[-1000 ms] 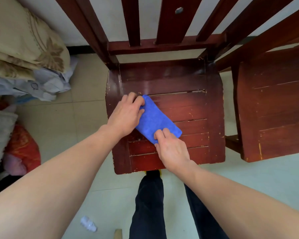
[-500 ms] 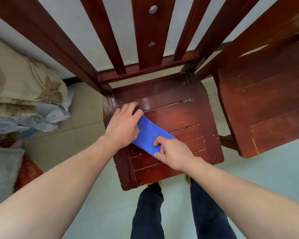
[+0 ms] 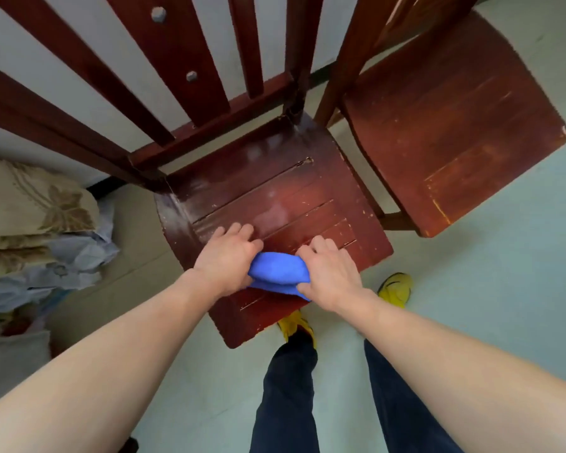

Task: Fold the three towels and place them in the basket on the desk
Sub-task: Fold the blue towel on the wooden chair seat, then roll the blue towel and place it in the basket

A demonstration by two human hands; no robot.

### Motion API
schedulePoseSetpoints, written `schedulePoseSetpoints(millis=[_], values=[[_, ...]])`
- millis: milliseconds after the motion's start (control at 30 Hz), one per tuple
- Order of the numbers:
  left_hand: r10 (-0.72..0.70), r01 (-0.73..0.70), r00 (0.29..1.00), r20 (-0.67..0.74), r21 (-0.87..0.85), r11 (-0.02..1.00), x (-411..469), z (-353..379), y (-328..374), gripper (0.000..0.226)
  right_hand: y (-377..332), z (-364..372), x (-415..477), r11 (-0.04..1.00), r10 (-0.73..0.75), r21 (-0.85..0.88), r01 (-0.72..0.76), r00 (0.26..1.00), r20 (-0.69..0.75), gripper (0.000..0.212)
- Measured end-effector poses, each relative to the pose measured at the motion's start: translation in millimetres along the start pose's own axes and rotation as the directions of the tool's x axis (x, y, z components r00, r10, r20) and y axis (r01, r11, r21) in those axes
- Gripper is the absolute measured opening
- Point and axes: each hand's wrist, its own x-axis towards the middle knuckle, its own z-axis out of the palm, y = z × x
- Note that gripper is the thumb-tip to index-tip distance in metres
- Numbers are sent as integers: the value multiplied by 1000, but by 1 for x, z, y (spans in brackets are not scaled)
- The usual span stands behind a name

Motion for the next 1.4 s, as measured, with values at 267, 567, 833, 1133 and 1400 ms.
schedulePoseSetpoints(millis=[267,567,833,1133,1400], values=[[171,-175,984,-57,-57,983,-48,-70,118,32,61,-56,-144,978,68,204,-39,988,-137,41],[390,-390,921,21,100,916,-78,-153,299,29,142,-86,-326,854,387,424,-301,913,-131,38],[564,-573,820,99,168,802,-123,-179,525,30,243,-57,-537,640,622,670,-376,766,-165,45],[716,-760,646,265,313,570,-145,-171,785,39,332,-10,-750,241,908,876,-418,415,-52,41],[810,-897,413,417,342,282,-118,-144,1026,33,447,44,-889,-22,984,926,-377,158,87,38]])
